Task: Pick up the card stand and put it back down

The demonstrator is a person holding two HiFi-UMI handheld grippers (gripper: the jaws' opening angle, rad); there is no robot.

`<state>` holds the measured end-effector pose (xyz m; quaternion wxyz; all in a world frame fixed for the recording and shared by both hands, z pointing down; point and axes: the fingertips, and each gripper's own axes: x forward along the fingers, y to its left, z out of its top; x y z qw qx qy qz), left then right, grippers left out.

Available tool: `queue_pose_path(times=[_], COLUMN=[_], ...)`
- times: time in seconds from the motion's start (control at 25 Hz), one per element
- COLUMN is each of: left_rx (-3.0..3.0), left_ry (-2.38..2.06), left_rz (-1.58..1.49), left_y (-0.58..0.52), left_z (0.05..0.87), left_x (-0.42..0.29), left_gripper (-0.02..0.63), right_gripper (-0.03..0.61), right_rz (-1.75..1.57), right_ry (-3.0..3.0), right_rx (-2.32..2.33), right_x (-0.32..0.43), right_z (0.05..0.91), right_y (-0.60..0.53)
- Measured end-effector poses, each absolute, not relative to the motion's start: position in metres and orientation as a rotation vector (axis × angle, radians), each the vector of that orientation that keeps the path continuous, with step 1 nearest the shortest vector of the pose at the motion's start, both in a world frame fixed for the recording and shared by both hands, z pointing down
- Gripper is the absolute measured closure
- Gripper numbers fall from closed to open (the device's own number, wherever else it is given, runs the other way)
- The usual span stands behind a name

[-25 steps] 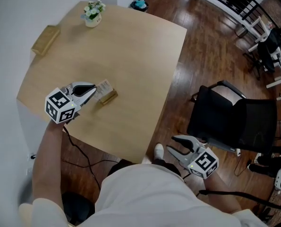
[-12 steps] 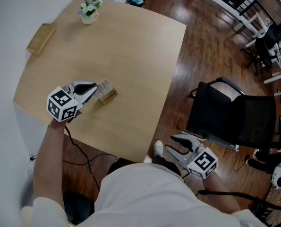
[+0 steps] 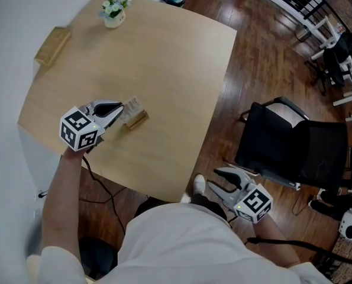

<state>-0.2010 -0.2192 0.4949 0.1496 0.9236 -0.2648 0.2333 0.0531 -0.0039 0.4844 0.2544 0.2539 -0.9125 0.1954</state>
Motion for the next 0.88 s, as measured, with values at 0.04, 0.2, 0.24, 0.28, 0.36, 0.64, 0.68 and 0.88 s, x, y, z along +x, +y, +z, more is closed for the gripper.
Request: queue_pose_path(times=[0.04, 0.2, 0.24, 0.28, 0.36, 0.64, 0.68, 0.88], left_rx=[2.652, 2.642, 2.637, 2.633, 2.628, 2.616, 2.617, 2.611], left_ry=[-0.761, -0.778, -0.784, -0.790, -0.797, -0.796, -0.798, -0.802], left_rz=[0.671, 0.677, 0.675, 0.672, 0.669, 0.689, 0.691, 0.685], left_y=[-0.218, -0.216, -0.217, -0.217, -0.218, -0.222, -0.222, -0.221], left_z=[0.494, 0.496, 0.497, 0.496, 0.496, 0.501, 0.501, 0.509], left_x=[-0.200, -0.199, -0.199, -0.200, -0.200, -0.199, -0.199, -0.199], left_gripper=[0.595, 0.595, 0.595, 0.595, 0.595, 0.595, 0.595, 0.595], right_gripper=[0.428, 0.428, 0.428, 0.428, 0.428, 0.430, 0.428, 0.428], right_rz=[0.532, 0.536, 0.535, 0.535, 0.538, 0.546, 0.547, 0.555], right_ry=[-2.480, -2.484, -2.487, -2.489, -2.489, -2.488, -2.487, -2.483], right_rx=[0.687, 0.674, 0.669, 0.665, 0.662, 0.659, 0.659, 0.668], right_x=[0.054, 0.058, 0.059, 0.060, 0.062, 0.066, 0.066, 0.067], right_z=[0.485, 0.487, 0.487, 0.487, 0.487, 0.488, 0.489, 0.489], right_y=[-0.004, -0.006, -0.006, -0.007, -0.007, -0.006, -0.006, -0.006])
